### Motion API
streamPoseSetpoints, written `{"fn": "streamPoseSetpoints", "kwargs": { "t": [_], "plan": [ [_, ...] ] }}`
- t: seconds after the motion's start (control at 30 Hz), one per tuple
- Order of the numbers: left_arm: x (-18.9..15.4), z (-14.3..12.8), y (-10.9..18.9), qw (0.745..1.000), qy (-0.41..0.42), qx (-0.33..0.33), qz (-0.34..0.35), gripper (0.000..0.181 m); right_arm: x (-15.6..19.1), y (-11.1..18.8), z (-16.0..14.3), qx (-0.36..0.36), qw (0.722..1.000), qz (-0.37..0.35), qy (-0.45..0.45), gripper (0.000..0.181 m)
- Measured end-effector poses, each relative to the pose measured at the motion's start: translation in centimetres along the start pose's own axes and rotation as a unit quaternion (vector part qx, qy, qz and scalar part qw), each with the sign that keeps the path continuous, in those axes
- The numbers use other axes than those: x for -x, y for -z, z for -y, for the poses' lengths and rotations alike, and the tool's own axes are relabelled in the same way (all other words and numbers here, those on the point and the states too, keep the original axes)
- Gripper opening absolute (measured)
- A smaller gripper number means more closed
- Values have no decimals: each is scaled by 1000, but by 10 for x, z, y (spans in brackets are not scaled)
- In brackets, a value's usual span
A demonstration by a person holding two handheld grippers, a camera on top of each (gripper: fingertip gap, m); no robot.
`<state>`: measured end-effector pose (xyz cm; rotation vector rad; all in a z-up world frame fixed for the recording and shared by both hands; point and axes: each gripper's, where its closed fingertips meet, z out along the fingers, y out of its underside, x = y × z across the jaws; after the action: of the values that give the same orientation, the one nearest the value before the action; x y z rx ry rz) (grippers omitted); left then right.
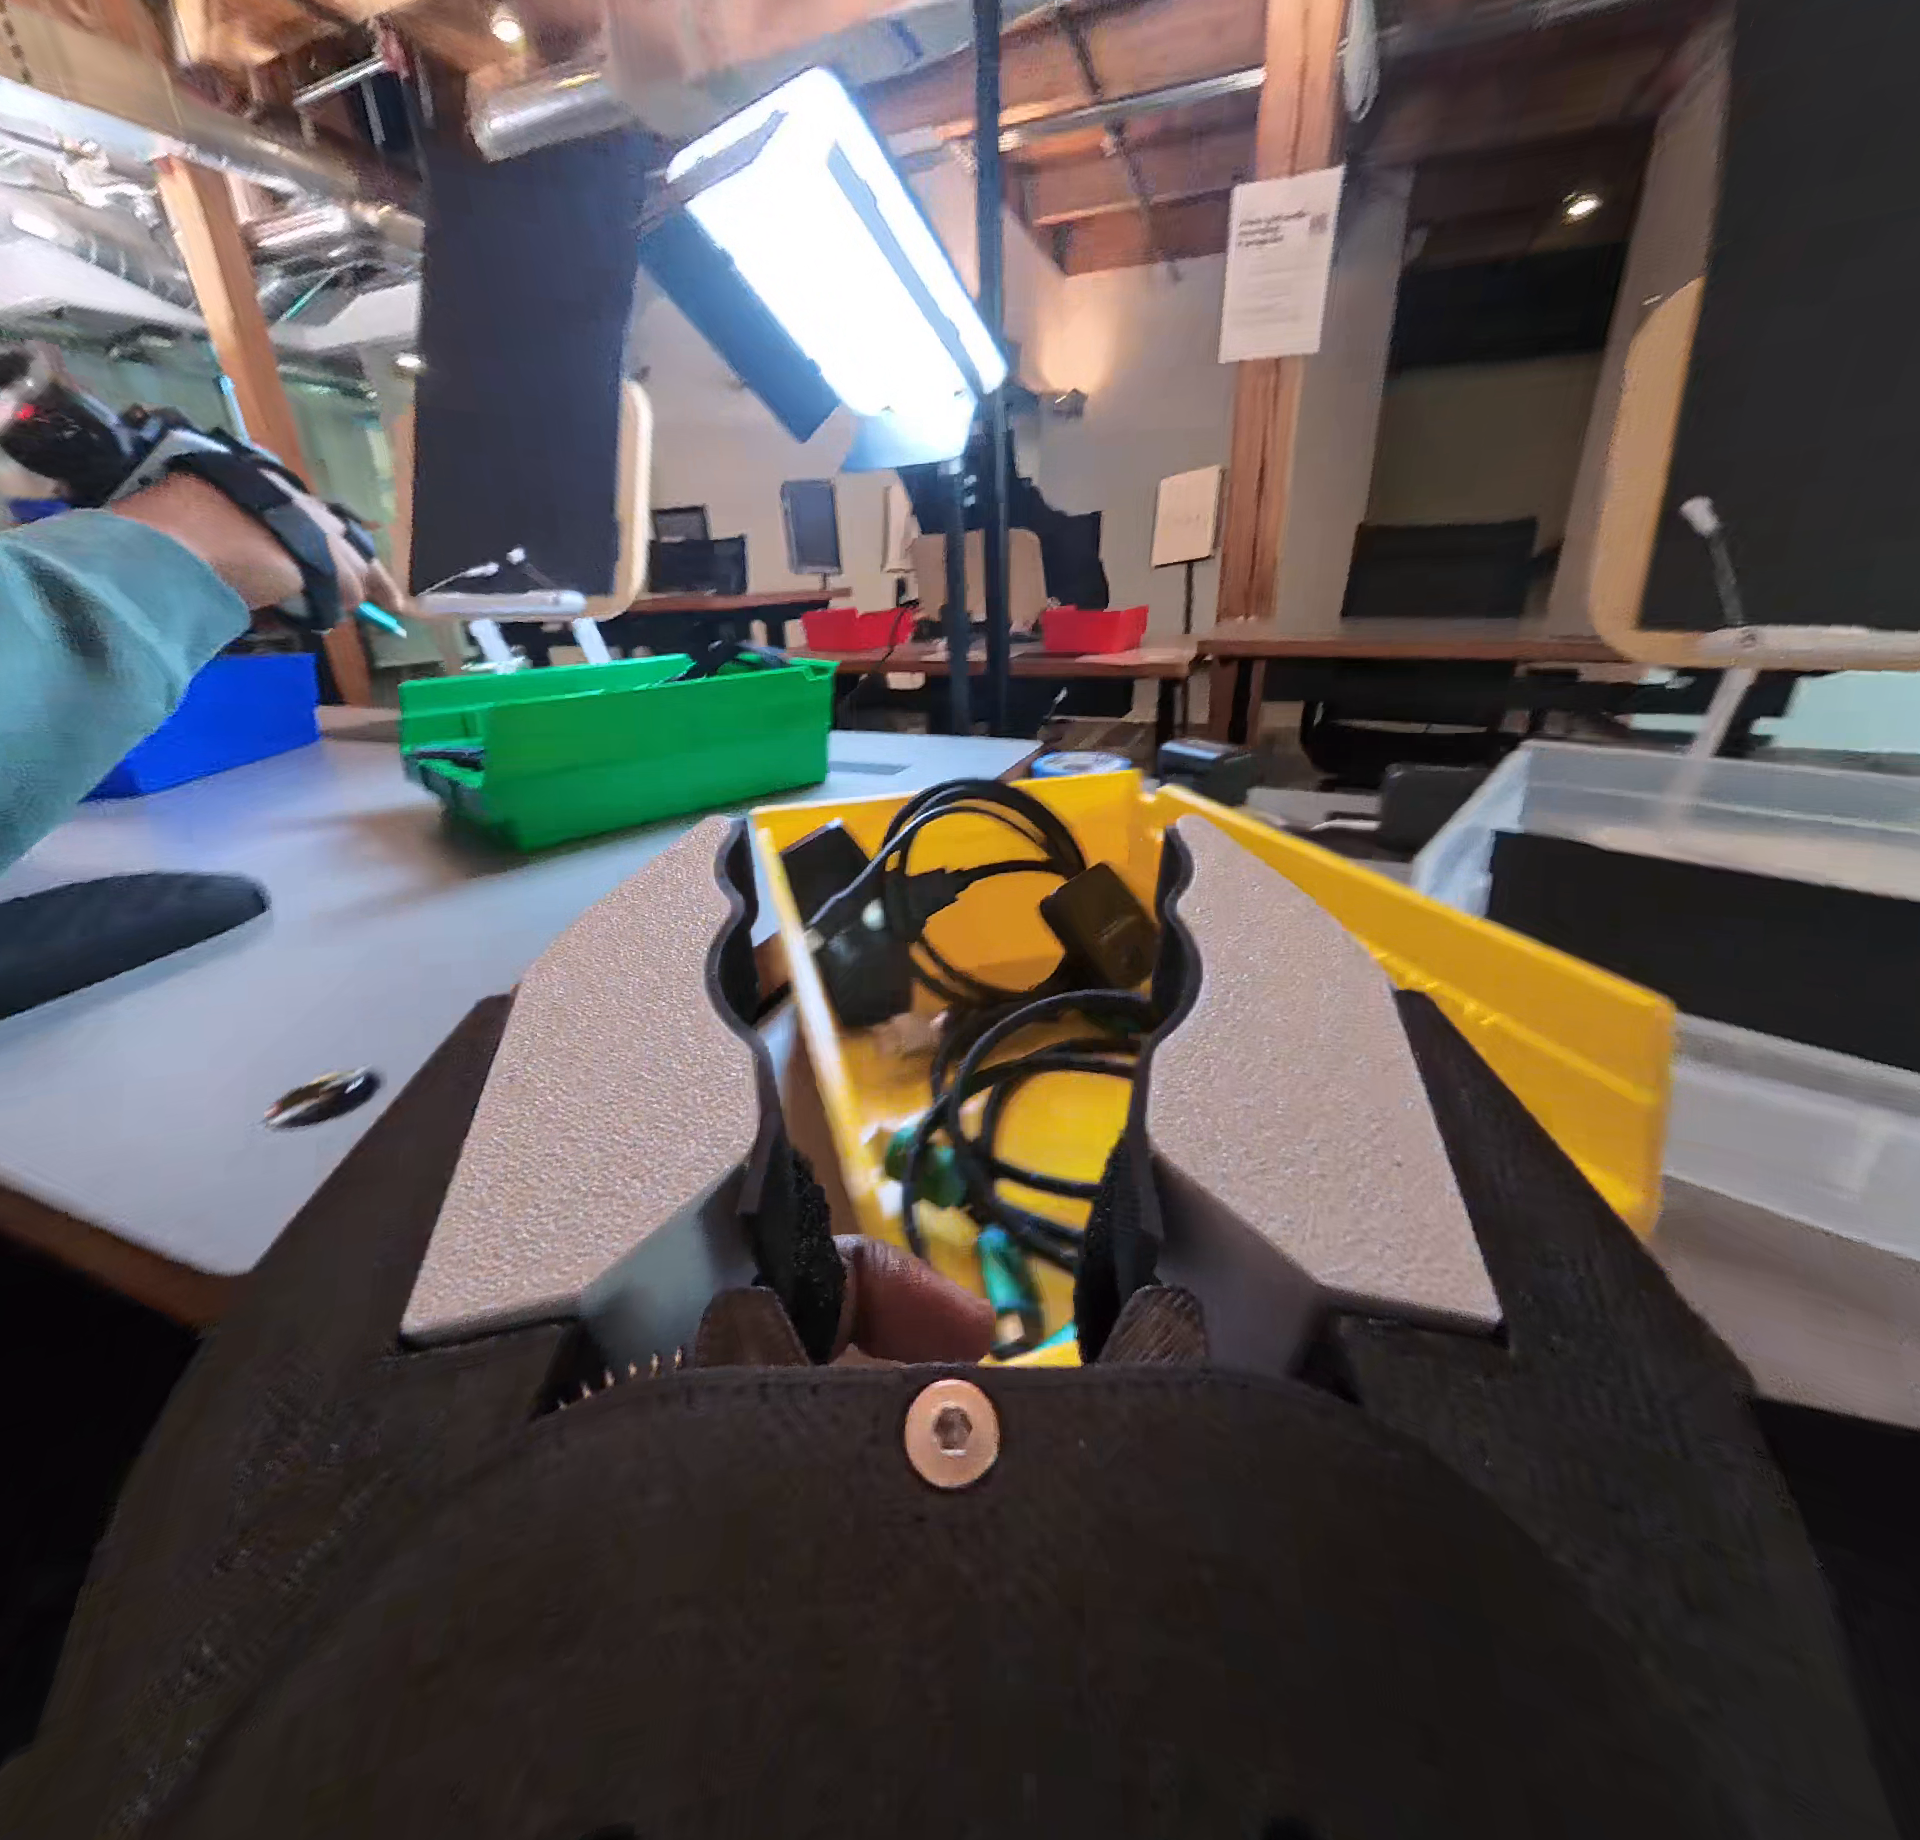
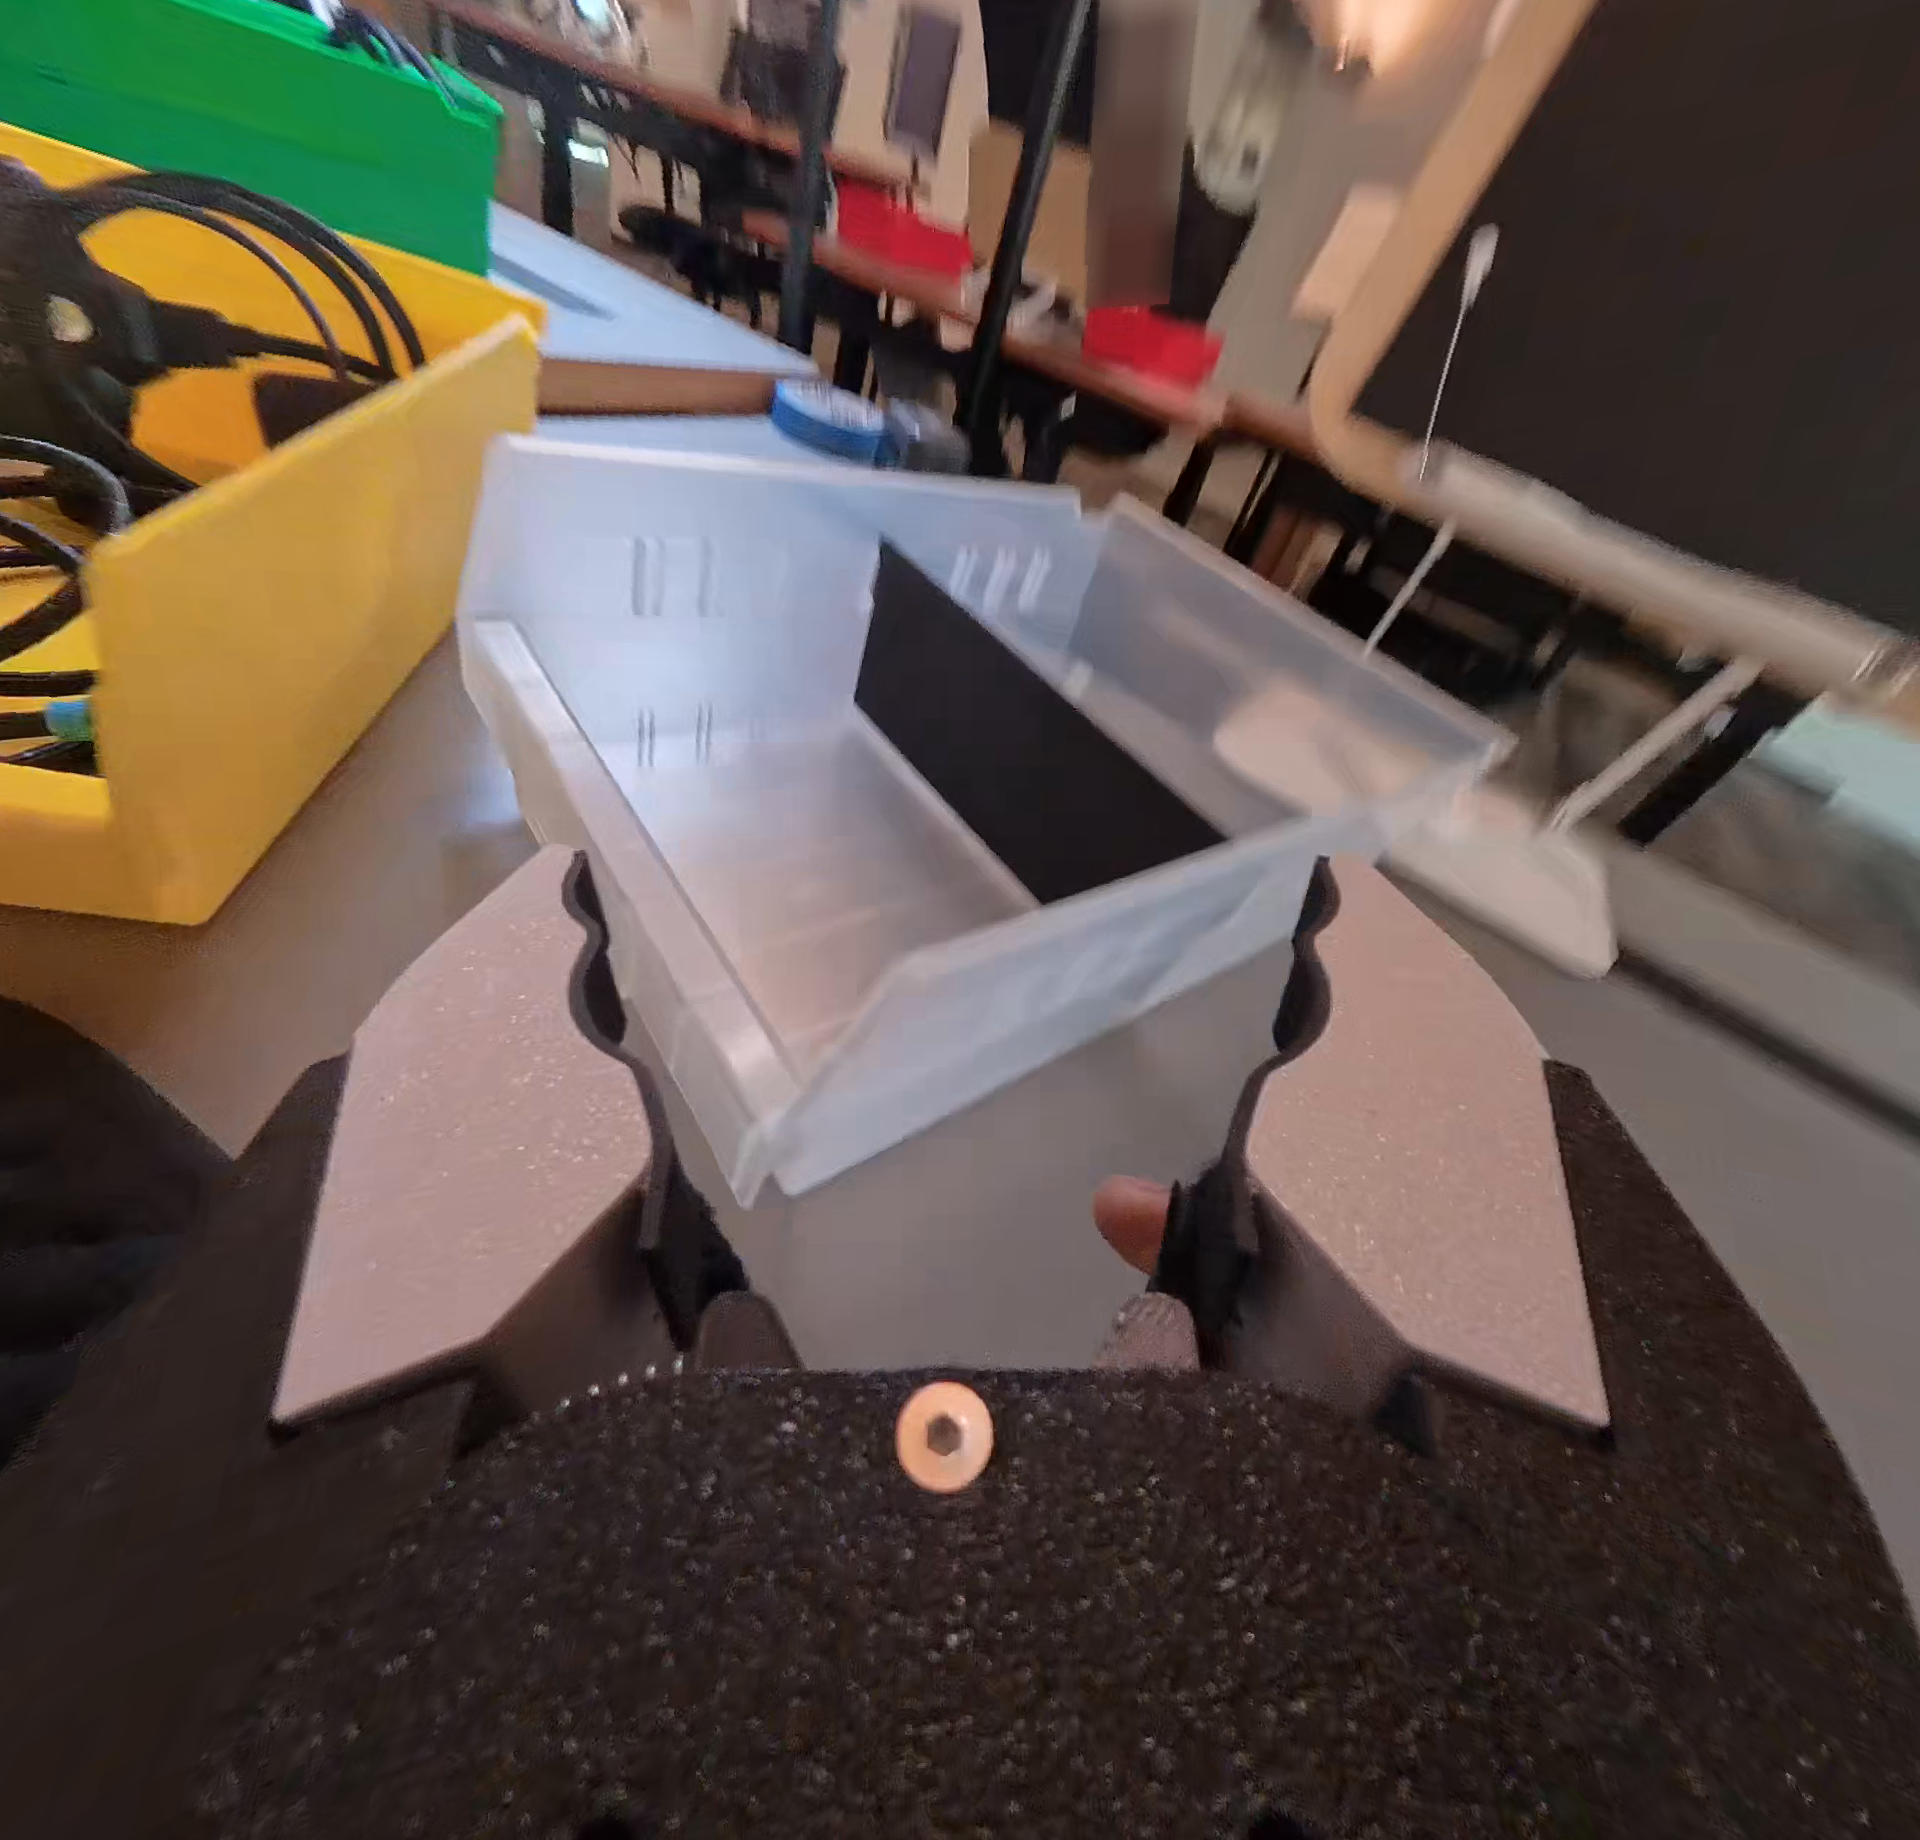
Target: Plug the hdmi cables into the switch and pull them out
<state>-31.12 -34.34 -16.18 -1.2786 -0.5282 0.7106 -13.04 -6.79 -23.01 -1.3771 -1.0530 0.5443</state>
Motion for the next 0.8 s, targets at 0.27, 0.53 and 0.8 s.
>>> {"fn": "streamPoseSetpoints", "kwargs": {
  "t": [0.27, 0.53, 0.8],
  "plan": [
    [-130, 1, -3, 982, 47, 16, -181, 70, -6, 3, -60, 111, 981, 87, -130, 39],
    [-240, -60, 22, 924, 46, 160, -344, 75, -75, 73, -93, 161, 979, 36, -118, 14],
    [-280, -114, -1, 886, -9, 324, -332, 68, -66, 63, -103, 198, 961, 102, -162, 43]
  ]
}}
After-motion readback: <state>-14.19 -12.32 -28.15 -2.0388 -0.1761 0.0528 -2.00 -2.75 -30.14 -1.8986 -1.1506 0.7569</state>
